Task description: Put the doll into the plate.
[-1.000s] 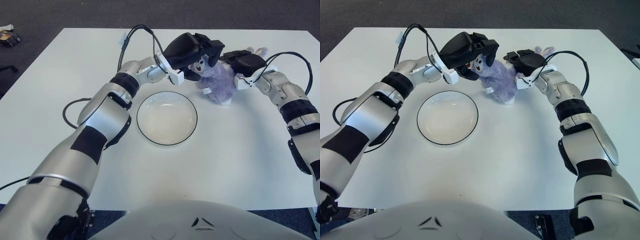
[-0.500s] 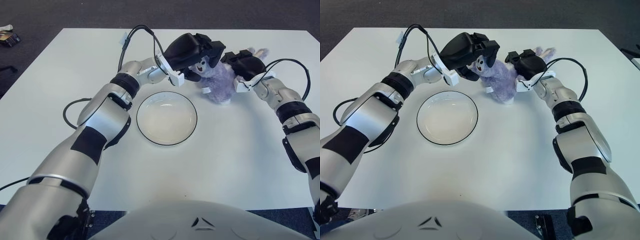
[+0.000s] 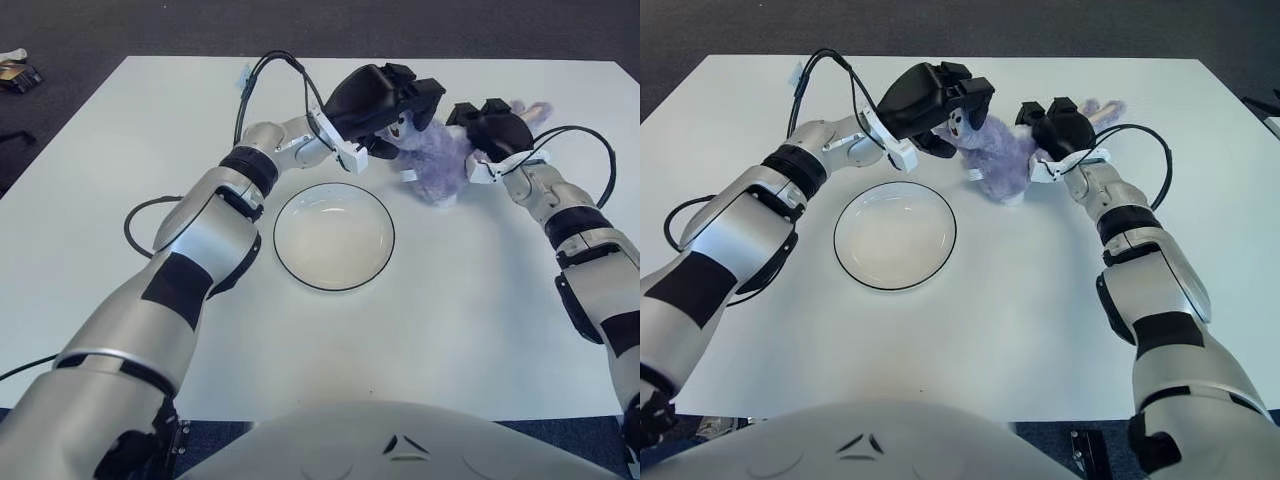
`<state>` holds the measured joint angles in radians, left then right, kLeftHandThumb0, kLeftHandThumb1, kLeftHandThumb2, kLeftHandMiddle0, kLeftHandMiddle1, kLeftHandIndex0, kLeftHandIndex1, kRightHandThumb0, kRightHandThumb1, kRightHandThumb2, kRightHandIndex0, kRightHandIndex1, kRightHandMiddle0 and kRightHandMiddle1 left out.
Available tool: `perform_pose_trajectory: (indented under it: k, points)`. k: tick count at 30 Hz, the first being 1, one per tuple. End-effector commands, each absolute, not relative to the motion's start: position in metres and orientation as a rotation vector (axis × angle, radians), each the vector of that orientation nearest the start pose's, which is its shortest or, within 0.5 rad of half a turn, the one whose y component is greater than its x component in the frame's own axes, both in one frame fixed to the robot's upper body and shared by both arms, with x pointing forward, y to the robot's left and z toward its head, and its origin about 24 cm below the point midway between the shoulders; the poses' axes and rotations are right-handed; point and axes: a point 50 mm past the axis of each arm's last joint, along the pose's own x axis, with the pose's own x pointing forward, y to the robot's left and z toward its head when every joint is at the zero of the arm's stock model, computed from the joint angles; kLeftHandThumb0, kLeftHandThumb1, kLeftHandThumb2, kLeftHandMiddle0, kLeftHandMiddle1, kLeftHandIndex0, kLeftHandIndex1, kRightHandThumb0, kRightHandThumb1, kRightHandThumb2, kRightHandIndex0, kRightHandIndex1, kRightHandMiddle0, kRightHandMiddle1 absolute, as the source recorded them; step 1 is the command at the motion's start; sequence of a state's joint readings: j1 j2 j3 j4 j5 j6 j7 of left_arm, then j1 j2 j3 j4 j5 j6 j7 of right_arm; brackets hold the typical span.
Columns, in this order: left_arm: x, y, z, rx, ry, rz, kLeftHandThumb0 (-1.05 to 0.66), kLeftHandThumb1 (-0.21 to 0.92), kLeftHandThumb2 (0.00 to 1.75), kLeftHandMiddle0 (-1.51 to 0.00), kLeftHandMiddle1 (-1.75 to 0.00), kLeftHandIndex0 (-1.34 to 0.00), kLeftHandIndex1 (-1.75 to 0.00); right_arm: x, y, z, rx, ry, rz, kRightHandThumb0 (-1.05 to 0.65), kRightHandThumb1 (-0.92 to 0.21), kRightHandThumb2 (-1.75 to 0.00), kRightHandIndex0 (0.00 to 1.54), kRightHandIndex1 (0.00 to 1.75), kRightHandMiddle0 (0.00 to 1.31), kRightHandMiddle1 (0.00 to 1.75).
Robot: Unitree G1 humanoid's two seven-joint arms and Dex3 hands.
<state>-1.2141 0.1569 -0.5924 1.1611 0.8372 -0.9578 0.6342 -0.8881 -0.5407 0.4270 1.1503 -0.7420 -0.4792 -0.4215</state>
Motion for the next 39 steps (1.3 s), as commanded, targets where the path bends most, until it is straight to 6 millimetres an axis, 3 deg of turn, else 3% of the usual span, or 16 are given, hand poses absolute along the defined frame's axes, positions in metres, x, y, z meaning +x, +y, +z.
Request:
perform_pose_trajectory:
  k: [1,6,12,18,21,28,33,39]
  points:
    - [0.354,0.013,0.189,0.918,-1.181,-0.549,0.0,0.1,1.54,-0.81,-1.65,-0.54,-1.75,0.374,-0.216,0.106,-1.297,-0.352,0.044,0.0,-0.22,-1.37,0.65,1.59,0.58,1.71]
    - [0.357,0.02,0.189,0.902,-1.161,-0.506,0.0,0.1,1.55,-0.79,-1.69,-0.55,-1.75,0.373,-0.213,0.108,-1.21,-0.386,-0.001,0.0,-0.13,-1.42,0.81,1.4,0.65,1.74]
    - [0.362,0.031,0.191,0.899,-1.138,-0.438,-0.01,0.05,1.6,-0.81,-1.74,-0.63,-1.67,0.373,-0.211,0.111,-1.158,-0.406,-0.048,0.0,-0.06,-1.48,0.89,1.34,0.69,1.75]
    - [0.369,0.05,0.192,0.852,-1.061,-0.342,-0.01,0.23,1.38,-0.7,-1.75,-0.52,-1.59,0.374,-0.21,0.115,-1.144,-0.431,-0.094,0.0,-0.02,-1.53,0.91,1.35,0.71,1.75]
    - [0.372,0.067,0.191,0.776,-0.979,-0.296,-0.01,0.32,1.29,-0.65,-1.73,-0.41,-1.64,0.374,-0.209,0.118,-1.125,-0.454,-0.118,0.0,-0.01,-1.54,0.92,1.36,0.71,1.75]
    - [0.381,0.085,0.196,0.718,-0.849,-0.212,-0.01,0.6,0.95,-0.49,-1.64,-0.17,-1.74,0.373,-0.201,0.126,-1.077,-0.512,-0.136,0.0,0.0,-1.56,0.92,1.39,0.71,1.75]
    - [0.383,0.097,0.195,0.717,-0.79,-0.178,-0.01,0.66,0.91,-0.3,-1.72,-0.22,-1.74,0.372,-0.198,0.13,-1.056,-0.542,-0.132,0.0,0.0,-1.55,0.93,1.37,0.71,1.75]
    - [0.383,0.117,0.185,0.733,-0.723,-0.164,-0.01,0.79,0.74,-0.19,-1.74,-0.16,-1.75,0.372,-0.191,0.138,-1.046,-0.582,-0.141,0.0,0.0,-1.56,0.93,1.4,0.7,1.75]
